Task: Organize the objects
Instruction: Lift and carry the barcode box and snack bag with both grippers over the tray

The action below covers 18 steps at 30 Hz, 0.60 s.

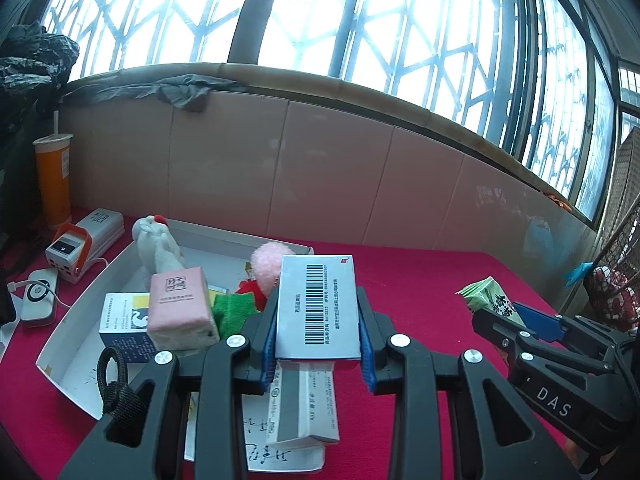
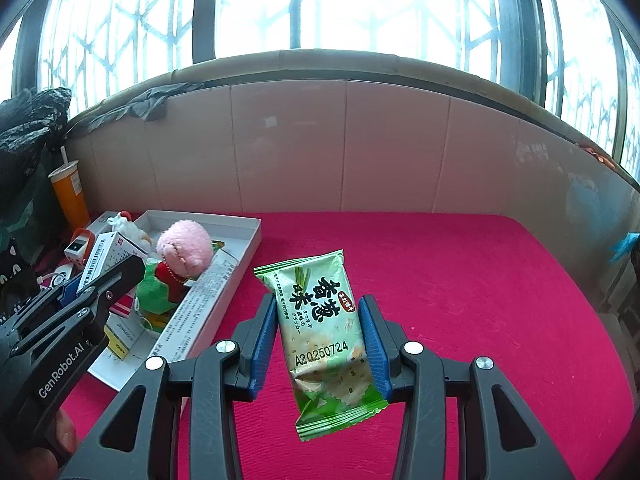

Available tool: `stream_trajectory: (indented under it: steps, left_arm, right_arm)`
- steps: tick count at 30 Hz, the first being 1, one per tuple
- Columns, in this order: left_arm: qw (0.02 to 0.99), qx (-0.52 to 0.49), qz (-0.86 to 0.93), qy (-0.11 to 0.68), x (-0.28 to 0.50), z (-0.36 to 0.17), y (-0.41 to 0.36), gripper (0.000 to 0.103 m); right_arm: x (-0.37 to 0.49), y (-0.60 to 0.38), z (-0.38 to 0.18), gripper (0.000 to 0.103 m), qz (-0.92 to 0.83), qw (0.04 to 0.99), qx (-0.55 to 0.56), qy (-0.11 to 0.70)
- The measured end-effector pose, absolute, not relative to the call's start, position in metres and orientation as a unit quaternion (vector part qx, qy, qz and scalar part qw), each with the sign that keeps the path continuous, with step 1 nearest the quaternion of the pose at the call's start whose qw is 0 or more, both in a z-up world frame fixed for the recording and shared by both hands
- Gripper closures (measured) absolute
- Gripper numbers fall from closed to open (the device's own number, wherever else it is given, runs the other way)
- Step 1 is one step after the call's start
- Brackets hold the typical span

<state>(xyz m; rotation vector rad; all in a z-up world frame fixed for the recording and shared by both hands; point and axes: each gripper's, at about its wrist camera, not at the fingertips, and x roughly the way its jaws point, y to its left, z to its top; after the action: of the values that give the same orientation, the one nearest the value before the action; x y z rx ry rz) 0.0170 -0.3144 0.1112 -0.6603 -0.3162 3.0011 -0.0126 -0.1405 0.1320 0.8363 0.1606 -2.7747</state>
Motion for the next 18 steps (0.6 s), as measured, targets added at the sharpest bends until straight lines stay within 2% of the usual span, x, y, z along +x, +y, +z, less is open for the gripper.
stream_trajectory:
  steps: [18]
  left_arm:
    - [0.008, -0.211, 0.969, -0.131, 0.022, 0.107, -0.348, 0.071]
  right_arm:
    - [-0.005, -0.18, 0.135, 0.058, -0.946, 0.133, 0.282, 0.086]
